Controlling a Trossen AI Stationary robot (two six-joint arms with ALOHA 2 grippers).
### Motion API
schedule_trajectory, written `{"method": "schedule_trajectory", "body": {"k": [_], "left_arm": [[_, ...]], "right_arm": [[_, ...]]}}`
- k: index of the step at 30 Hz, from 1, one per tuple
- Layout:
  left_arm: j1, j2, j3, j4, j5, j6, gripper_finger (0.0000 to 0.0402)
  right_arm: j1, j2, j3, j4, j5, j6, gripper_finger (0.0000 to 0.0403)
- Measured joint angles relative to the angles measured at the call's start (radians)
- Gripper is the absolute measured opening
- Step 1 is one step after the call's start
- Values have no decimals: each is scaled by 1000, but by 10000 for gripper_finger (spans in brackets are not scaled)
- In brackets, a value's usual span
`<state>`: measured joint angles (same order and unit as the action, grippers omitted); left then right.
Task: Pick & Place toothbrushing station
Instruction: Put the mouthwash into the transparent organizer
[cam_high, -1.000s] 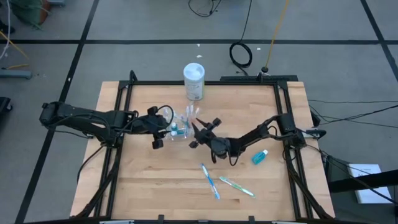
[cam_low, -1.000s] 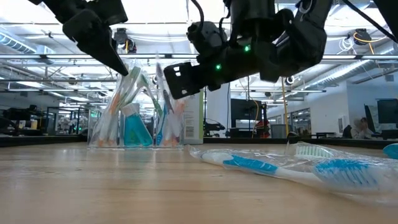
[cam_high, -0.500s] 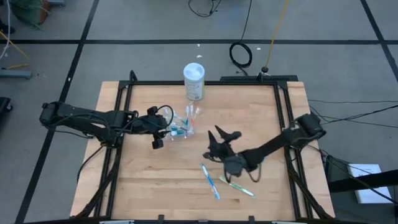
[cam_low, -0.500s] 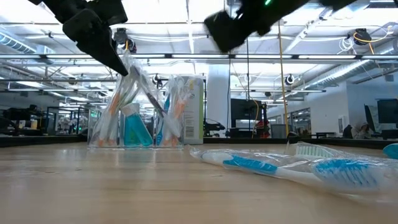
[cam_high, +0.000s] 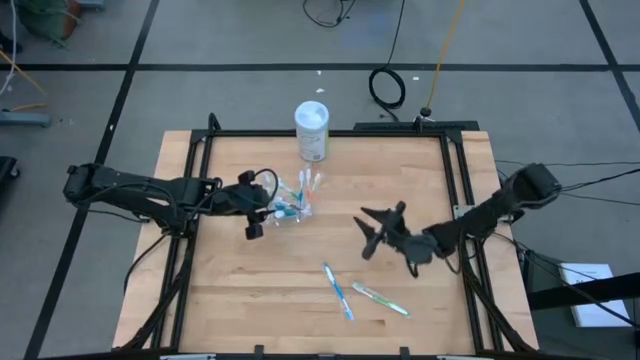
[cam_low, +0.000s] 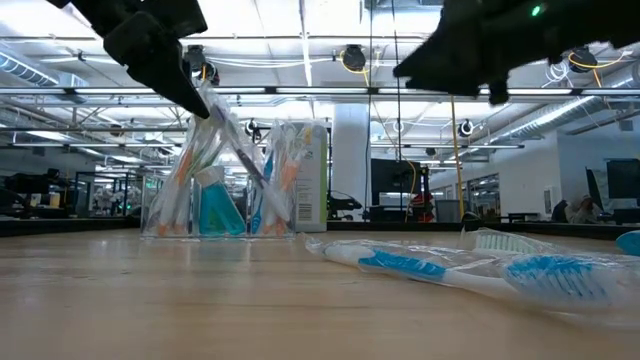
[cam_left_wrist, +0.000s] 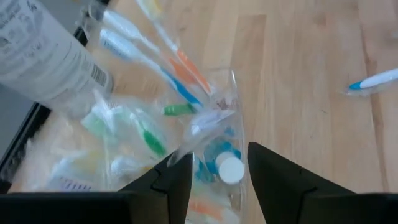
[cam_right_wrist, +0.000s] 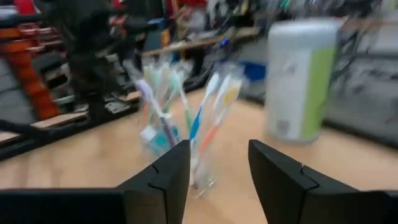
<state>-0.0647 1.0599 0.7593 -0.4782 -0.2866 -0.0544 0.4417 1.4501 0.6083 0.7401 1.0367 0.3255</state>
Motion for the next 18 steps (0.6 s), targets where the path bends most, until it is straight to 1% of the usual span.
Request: {"method": "schedule_trajectory", "body": {"k": [2, 4, 6, 9, 12, 15, 18], "left_arm": [[0, 0, 0, 24, 0, 14, 161], [0, 0, 0, 48, 0, 37, 161], [0, 0, 0, 72, 1, 52, 161], [0, 0, 0, 85, 1, 53, 161], [0, 0, 0, 83, 1, 59, 161], [0, 0, 0, 96, 0, 108, 161], [1, 0, 0, 190, 0, 181, 161]], "right_arm": [[-52, -5, -3, -56, -145, 101, 157], [-95, 13, 29, -145, -280, 194, 156], [-126, 36, 81, -272, -367, 255, 155], [-150, 45, 159, -558, -481, 429, 155], [-153, 44, 213, -848, -635, 635, 154], [-136, 30, 216, -1118, -786, 860, 153], [-122, 7, 216, -1325, -937, 1067, 153]]}}
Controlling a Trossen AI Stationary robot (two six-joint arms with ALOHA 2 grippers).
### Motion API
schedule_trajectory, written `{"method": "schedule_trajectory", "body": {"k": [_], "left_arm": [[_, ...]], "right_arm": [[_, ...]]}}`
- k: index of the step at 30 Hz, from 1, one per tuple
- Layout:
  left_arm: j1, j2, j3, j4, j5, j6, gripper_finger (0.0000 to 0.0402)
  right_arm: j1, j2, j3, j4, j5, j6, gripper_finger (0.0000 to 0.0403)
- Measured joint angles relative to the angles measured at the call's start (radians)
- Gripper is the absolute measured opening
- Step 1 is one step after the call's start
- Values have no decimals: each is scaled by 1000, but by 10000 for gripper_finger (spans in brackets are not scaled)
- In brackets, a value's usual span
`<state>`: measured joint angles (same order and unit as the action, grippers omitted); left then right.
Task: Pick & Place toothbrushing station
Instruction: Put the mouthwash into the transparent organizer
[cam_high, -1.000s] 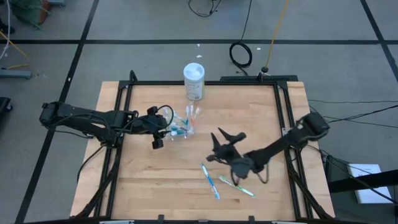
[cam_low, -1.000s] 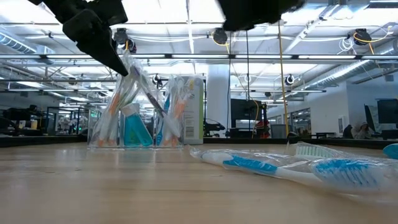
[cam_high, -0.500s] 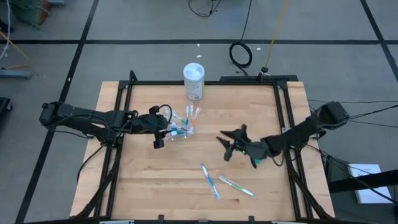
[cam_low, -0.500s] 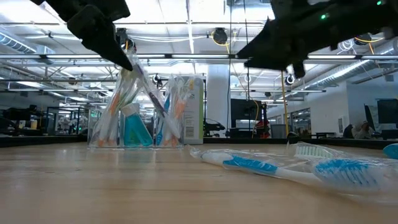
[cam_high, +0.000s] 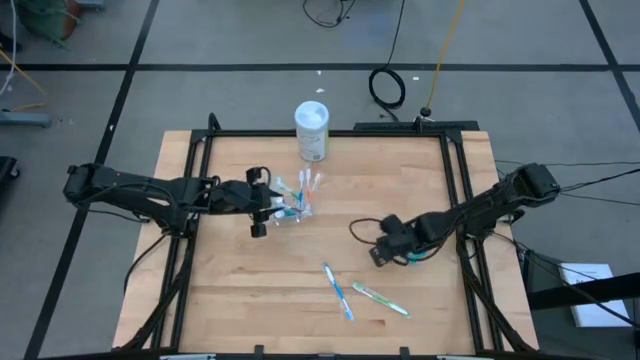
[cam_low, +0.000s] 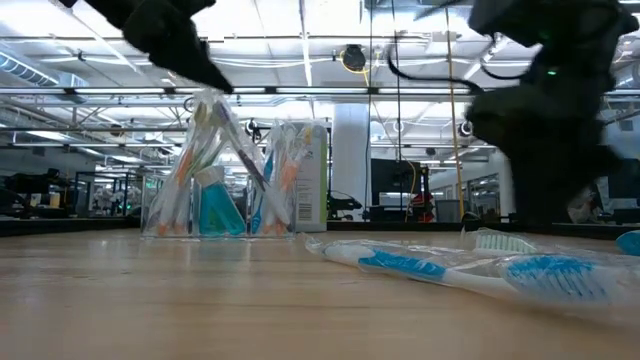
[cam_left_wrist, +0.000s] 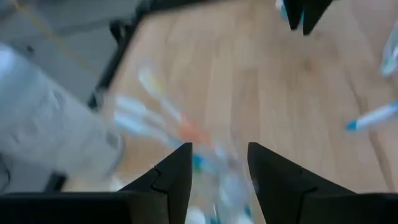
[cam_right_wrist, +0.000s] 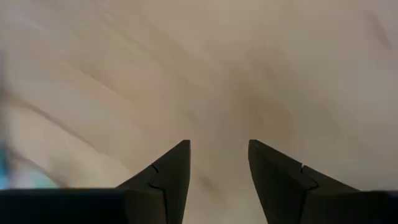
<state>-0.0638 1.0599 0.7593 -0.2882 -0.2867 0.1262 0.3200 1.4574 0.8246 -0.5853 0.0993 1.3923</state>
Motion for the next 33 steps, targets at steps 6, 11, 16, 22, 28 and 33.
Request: {"method": "schedule_trajectory", "body": {"k": [6, 11, 16, 22, 28, 33], "left_arm": [[23, 0, 0, 134, 4, 98, 161], [58, 0, 0, 153, 5, 100, 161], [71, 0, 0, 147, 6, 79, 161], [70, 0, 0, 147, 8, 92, 161], [70, 0, 0, 149, 8, 104, 161], [70, 0, 0, 150, 8, 108, 161]], "right_arm": [[39, -91, 0, -281, -101, 184, 145], [42, -196, 0, -345, -71, 264, 139], [65, -231, -11, -464, -91, 462, 139], [71, -233, -93, -443, -55, 573, 139], [36, -233, -138, -414, -42, 589, 135], [36, -234, -148, -391, -92, 620, 134]]}}
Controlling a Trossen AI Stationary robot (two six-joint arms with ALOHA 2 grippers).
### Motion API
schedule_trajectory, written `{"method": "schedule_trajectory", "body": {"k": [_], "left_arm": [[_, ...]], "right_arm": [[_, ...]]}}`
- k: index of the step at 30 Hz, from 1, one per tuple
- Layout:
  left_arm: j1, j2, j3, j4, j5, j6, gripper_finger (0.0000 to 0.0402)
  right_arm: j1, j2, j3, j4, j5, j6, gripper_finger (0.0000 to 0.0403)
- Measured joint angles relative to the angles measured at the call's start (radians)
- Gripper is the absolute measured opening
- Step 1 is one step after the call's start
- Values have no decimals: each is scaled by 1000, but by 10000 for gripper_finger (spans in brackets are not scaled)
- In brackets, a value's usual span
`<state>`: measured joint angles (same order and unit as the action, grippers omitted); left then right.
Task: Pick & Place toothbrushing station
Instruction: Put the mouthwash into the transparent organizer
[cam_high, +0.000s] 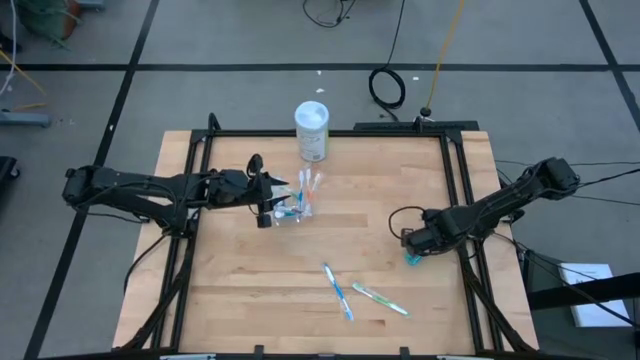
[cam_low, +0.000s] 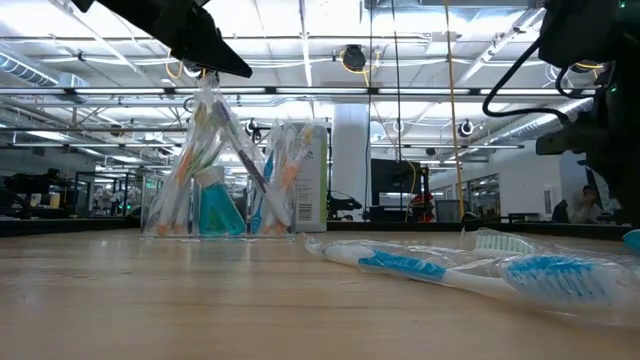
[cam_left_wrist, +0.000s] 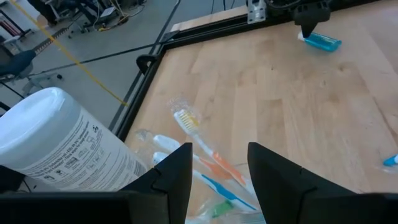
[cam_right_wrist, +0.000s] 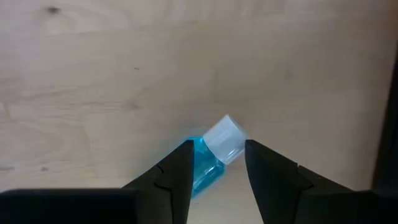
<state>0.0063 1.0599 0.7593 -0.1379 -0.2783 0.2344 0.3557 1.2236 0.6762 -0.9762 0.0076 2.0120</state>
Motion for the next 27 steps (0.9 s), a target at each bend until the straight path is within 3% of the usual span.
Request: {"method": "schedule_trajectory", "body": {"k": [18, 27], "left_arm": [[0, 0, 0, -21, 9, -37, 161], [0, 0, 0, -40, 19, -40, 161]], "right_arm": [[15, -55, 18, -5, 22, 132, 133], [80, -52, 18, -27, 23, 301, 134]]}}
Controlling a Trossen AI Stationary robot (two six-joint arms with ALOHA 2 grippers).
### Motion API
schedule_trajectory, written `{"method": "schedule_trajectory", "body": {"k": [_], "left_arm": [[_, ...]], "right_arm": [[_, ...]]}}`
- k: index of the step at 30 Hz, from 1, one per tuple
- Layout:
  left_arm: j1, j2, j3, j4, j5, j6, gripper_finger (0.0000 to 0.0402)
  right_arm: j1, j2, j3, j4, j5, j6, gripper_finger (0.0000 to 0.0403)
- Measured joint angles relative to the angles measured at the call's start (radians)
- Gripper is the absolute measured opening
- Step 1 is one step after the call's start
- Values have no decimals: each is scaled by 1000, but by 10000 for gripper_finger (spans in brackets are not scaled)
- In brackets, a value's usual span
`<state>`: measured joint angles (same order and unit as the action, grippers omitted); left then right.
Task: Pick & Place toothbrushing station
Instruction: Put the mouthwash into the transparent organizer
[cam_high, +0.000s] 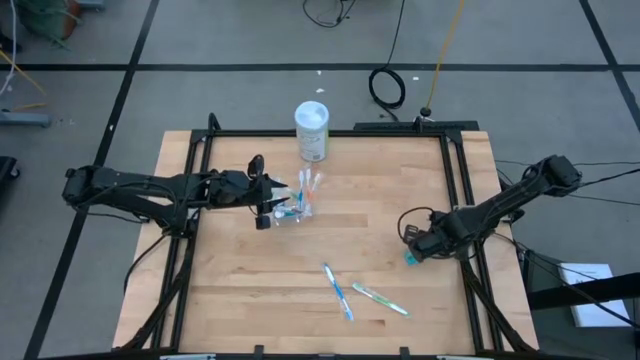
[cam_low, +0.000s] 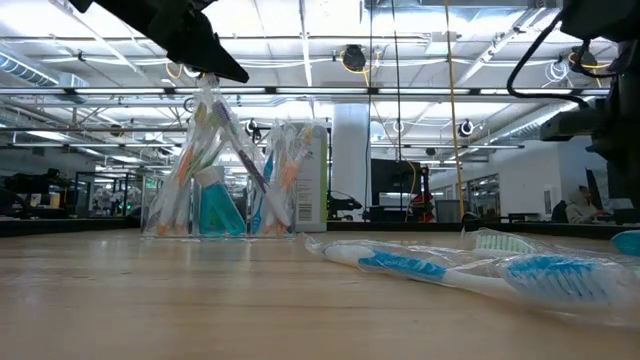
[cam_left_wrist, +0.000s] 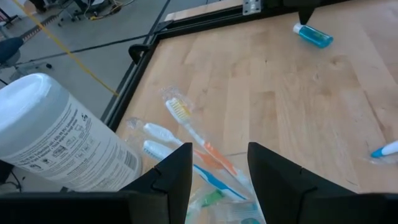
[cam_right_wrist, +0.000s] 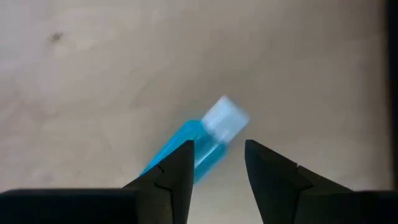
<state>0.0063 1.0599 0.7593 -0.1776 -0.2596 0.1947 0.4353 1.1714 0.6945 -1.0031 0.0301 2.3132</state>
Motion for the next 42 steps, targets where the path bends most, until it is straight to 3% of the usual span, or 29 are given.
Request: {"method": "schedule_trajectory", "body": {"k": [18, 31, 35, 42], "left_arm": [[0, 0, 0, -5, 0, -9, 161], [0, 0, 0, -2, -1, -5, 161], [0, 0, 0, 1, -1, -13, 161], [0, 0, 0, 2, -1, -16, 161]], "right_arm": [[4, 6, -159, 180, 19, 24, 133], [3, 1, -146, 139, 29, -73, 132], [4, -23, -129, 74, -55, -6, 132], [-2, -32, -127, 212, -84, 34, 132]]}}
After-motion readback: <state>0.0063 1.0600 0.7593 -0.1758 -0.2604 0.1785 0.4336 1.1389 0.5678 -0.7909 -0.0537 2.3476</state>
